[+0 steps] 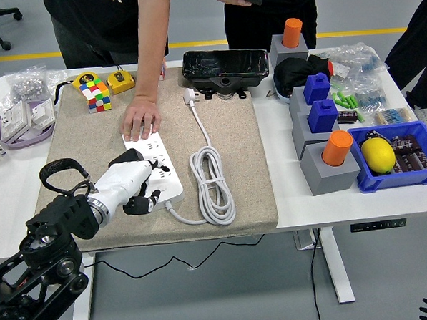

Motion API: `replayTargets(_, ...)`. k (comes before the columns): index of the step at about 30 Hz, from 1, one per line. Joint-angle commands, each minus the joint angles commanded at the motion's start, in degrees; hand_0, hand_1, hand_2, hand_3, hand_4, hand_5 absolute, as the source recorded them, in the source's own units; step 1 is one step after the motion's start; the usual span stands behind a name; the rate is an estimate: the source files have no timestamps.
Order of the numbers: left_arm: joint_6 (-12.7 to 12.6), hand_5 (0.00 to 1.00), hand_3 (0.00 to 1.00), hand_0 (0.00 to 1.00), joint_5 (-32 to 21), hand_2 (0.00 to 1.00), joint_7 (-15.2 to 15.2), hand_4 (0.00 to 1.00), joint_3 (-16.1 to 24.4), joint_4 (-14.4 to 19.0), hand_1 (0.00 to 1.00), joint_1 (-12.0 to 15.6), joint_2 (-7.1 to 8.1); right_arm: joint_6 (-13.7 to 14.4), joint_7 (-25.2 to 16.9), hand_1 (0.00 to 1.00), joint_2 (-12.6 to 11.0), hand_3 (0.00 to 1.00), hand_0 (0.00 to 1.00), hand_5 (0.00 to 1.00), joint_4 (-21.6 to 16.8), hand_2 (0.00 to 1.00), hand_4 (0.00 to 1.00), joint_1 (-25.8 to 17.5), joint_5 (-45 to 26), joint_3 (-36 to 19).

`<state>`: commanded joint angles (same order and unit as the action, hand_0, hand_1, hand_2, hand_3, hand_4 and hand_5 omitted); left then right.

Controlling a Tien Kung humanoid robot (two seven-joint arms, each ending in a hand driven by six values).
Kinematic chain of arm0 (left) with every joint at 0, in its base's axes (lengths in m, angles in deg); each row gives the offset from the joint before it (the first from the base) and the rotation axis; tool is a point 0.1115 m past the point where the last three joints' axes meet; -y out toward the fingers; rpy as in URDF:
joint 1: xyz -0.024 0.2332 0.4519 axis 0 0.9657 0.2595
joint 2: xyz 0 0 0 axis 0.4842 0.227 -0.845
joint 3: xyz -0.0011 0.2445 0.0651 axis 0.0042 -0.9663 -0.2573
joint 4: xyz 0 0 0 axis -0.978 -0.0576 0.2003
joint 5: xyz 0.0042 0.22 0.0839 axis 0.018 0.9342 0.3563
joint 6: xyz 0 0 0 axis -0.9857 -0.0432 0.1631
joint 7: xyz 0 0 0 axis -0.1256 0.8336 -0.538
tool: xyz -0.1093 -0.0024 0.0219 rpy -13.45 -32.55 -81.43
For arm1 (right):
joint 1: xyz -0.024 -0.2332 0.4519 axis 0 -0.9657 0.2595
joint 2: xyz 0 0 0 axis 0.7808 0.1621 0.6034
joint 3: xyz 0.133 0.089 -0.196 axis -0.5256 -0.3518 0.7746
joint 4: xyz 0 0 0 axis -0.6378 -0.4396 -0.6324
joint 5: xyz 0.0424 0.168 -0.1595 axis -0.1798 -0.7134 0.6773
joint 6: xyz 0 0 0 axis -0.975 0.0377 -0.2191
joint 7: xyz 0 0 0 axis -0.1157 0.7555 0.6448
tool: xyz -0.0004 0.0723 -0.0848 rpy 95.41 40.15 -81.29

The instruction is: Pick up the plug,place it near the board,insert it into the board,press the button

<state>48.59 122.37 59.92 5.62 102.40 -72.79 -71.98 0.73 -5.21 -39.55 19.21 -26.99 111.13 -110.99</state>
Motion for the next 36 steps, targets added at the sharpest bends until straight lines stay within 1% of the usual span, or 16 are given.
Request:
replayTargets(1,0.7,0.002,0.769,0.176,-0.15,0.11,-0.28,0.356,-0.05,-0.23,0.002,0.01,0.0,-0.01,-0.02,0.578,0.02,0.636,0.668,0.998,0.0,0.6,0.998,0.0,0.02,-0.02)
replayTargets(2,0.91,0.002,0.691,0.174,-0.19,0.103,-0.37,0.355,-0.06,-0.3,0.002,0.02,-0.01,-0.01,-0.03,0.578,0.03,0.636,0.669,0.998,0.0,0.6,0.998,0.0,0.03,-0.03)
replayTargets(3,1.7,0.002,0.691,0.174,-0.36,0.103,-0.71,0.355,-0.08,-0.49,0.002,0.03,-0.02,-0.01,-0.06,0.578,0.04,0.636,0.669,0.998,0.0,0.6,0.998,-0.01,-0.03,0.03)
replayTargets(6,2.44,0.002,0.691,0.174,-0.44,0.103,-1.12,0.355,-0.16,-0.81,0.002,0.05,0.0,-0.02,-0.07,0.578,0.05,0.636,0.669,0.998,0.0,0.6,0.998,-0.01,0.0,0.01)
replayTargets(7,2.35,0.002,0.691,0.174,-0.4,0.103,-1.1,0.355,-0.18,-0.92,0.002,0.04,0.01,-0.03,-0.06,0.578,0.05,0.636,0.669,0.998,0.0,0.6,0.998,-0.02,-0.01,0.01)
replayTargets(8,2.19,0.002,0.671,0.174,-0.34,0.101,-1.04,0.37,-0.19,-1.04,0.002,0.02,0.02,-0.04,-0.05,0.578,0.05,0.636,0.668,0.998,0.0,0.6,0.998,-0.02,-0.01,0.02)
replayTargets(13,2.03,0.002,0.671,0.174,-0.24,0.101,-0.96,0.37,-0.18,-1.37,0.002,-0.06,0.03,-0.02,-0.03,0.578,0.02,0.636,0.668,0.998,0.0,0.6,0.998,-0.01,-0.09,0.04)
replayTargets(17,0.88,0.002,0.678,0.173,-0.08,0.1,-0.43,0.365,-0.29,-1.98,0.002,-0.11,-0.02,0.01,0.0,0.577,0.0,0.636,0.668,0.998,0.0,0.6,0.998,-0.04,-0.09,0.03)
replayTargets(24,0.56,0.002,0.689,0.172,-0.09,0.1,-0.14,0.361,-0.37,-2.76,0.002,-0.1,-0.24,0.0,-0.04,0.578,0.05,0.636,0.668,0.998,0.0,0.6,0.998,-0.29,-0.13,0.14)
replayTargets(31,-0.84,0.002,0.692,0.172,0.06,0.101,0.82,0.372,-0.3,-3.89,0.002,0.02,-0.53,-0.02,-0.07,0.578,0.19,0.636,0.668,0.998,0.0,0.6,0.998,-0.51,0.08,0.04)
replayTargets(36,-1.28,0.002,0.698,0.171,0.17,0.101,1.04,0.368,-0.01,-4.26,0.002,-0.11,-0.59,0.01,-0.03,0.577,0.19,0.636,0.669,0.998,0.0,0.6,0.998,-0.47,0.23,-0.14)
